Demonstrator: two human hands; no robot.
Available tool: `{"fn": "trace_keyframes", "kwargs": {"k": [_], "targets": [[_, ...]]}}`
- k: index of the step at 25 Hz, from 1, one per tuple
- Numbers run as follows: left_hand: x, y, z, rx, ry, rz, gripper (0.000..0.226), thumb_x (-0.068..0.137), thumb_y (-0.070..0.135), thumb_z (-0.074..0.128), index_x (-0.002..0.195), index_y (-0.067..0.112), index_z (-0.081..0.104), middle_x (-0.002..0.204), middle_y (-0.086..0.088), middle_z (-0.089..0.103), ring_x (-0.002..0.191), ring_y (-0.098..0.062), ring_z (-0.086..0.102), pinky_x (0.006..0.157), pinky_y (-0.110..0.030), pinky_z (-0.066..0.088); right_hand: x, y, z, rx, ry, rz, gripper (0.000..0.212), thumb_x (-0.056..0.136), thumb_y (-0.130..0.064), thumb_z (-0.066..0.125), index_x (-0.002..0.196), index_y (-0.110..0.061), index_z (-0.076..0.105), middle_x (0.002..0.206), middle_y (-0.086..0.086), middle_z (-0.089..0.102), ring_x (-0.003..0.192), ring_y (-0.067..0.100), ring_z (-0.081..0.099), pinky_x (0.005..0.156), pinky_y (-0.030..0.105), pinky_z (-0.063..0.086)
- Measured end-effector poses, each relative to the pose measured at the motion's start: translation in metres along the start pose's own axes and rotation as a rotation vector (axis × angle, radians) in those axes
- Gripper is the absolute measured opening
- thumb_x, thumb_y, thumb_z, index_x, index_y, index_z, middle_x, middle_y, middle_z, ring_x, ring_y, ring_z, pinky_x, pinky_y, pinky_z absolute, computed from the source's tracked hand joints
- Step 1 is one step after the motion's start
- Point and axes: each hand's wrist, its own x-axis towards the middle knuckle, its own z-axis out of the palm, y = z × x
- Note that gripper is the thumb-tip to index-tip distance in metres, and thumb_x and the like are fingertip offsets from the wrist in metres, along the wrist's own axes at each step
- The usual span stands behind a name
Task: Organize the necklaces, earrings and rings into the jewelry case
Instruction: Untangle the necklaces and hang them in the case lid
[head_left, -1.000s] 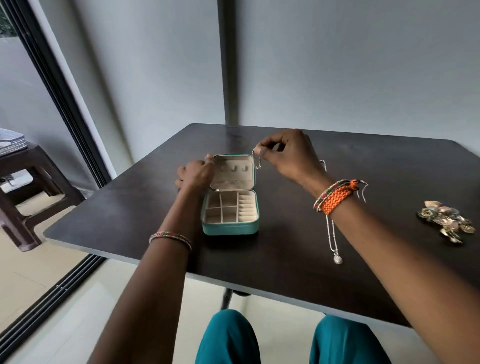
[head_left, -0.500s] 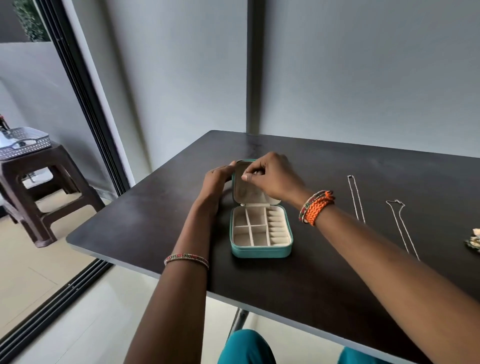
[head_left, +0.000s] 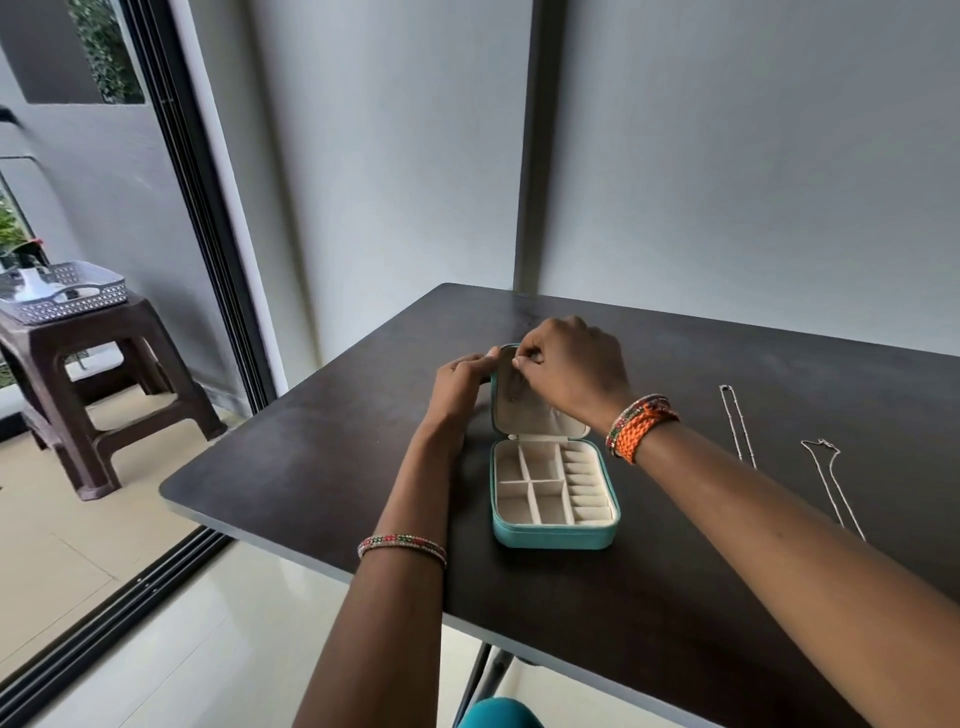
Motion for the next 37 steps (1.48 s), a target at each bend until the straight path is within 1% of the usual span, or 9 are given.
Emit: {"fn": "trace_keyframes", "kwargs": {"k": [5,8,12,16,20,26,29,32,37], "targets": [[-0.005,0.006,0.003,0.064,-0.016,0.048,0.012,0.085,0.01,0.062,0.092,0.008,0.071,0.08,0.002,0.068,0.08,-0.004,0.059,0.078,-0.017,0.043,0.0,-0.002,-0.002,-0.032,0.002,-0.027,0.019,0.089,-0.031,0.058,0.092,-0.022,0.074,0.095,0.003,0.071,0.087,0.027,0.066,0.072,0.031,0.05],[-0.006,0.008,-0.001,0.071,-0.06,0.077,0.02,0.083,0.0,0.061,0.1,0.006,0.071,0.077,0.007,0.071,0.078,-0.002,0.062,0.079,-0.013,0.047,-0.001,-0.001,-0.006,0.004,0.004,-0.038,0.019,0.089,-0.033,0.059,0.093,-0.022,0.074,0.094,0.002,0.072,0.086,0.023,0.065,0.068,0.025,0.042],[-0.01,0.009,0.0,0.078,-0.096,0.099,0.028,0.081,-0.011,0.06,0.107,-0.003,0.066,0.068,0.011,0.071,0.066,0.001,0.065,0.063,-0.011,0.05,-0.003,-0.007,-0.006,-0.112,0.029,-0.081,0.021,0.09,-0.032,0.058,0.095,-0.017,0.072,0.096,0.006,0.071,0.089,0.027,0.065,0.069,0.027,0.041],[-0.013,0.011,0.0,0.091,-0.081,0.1,0.027,0.079,-0.012,0.062,0.105,-0.005,0.065,0.065,0.012,0.071,0.063,0.003,0.064,0.061,-0.01,0.049,-0.004,-0.009,-0.012,-0.17,-0.001,-0.012,0.019,0.089,-0.025,0.059,0.095,-0.01,0.069,0.098,0.013,0.07,0.091,0.034,0.065,0.074,0.035,0.049],[-0.013,0.011,0.0,0.1,-0.073,0.096,0.027,0.078,-0.01,0.064,0.104,-0.005,0.066,0.064,0.013,0.07,0.062,0.004,0.063,0.061,-0.01,0.049,-0.007,-0.01,-0.015,-0.187,-0.034,-0.012,0.016,0.089,-0.021,0.059,0.094,-0.009,0.068,0.097,0.012,0.07,0.088,0.033,0.065,0.074,0.036,0.05],[-0.015,0.013,0.001,0.145,-0.029,0.084,0.025,0.077,-0.011,0.062,0.1,-0.004,0.068,0.061,0.013,0.068,0.057,0.006,0.06,0.059,-0.007,0.046,-0.02,-0.015,-0.015,-0.32,-0.067,-0.166,0.013,0.091,-0.017,0.057,0.099,-0.011,0.065,0.1,0.011,0.068,0.093,0.031,0.064,0.066,0.031,0.035],[-0.016,0.013,0.001,0.146,-0.007,0.086,0.019,0.079,-0.008,0.061,0.096,-0.002,0.069,0.057,0.014,0.067,0.056,0.006,0.059,0.058,-0.007,0.045,-0.021,-0.012,-0.011,-0.261,-0.036,-0.156,0.013,0.091,-0.018,0.057,0.096,-0.011,0.066,0.096,0.011,0.069,0.09,0.031,0.065,0.068,0.032,0.042],[-0.017,0.014,0.003,0.129,0.03,0.116,0.012,0.085,-0.001,0.061,0.095,-0.003,0.068,0.054,0.015,0.065,0.053,0.007,0.057,0.056,-0.006,0.043,-0.015,-0.004,-0.007,-0.11,0.051,-0.046,0.019,0.09,-0.026,0.057,0.091,-0.013,0.071,0.092,0.009,0.071,0.085,0.031,0.066,0.07,0.032,0.048],[-0.022,0.019,0.006,0.154,0.053,0.141,0.01,0.09,0.008,0.06,0.096,0.002,0.066,0.046,0.017,0.059,0.046,0.01,0.052,0.043,-0.004,0.034,-0.012,-0.002,-0.003,0.107,0.093,0.131,0.019,0.085,-0.029,0.061,0.084,-0.016,0.074,0.084,0.004,0.073,0.08,0.025,0.067,0.062,0.025,0.043]]}}
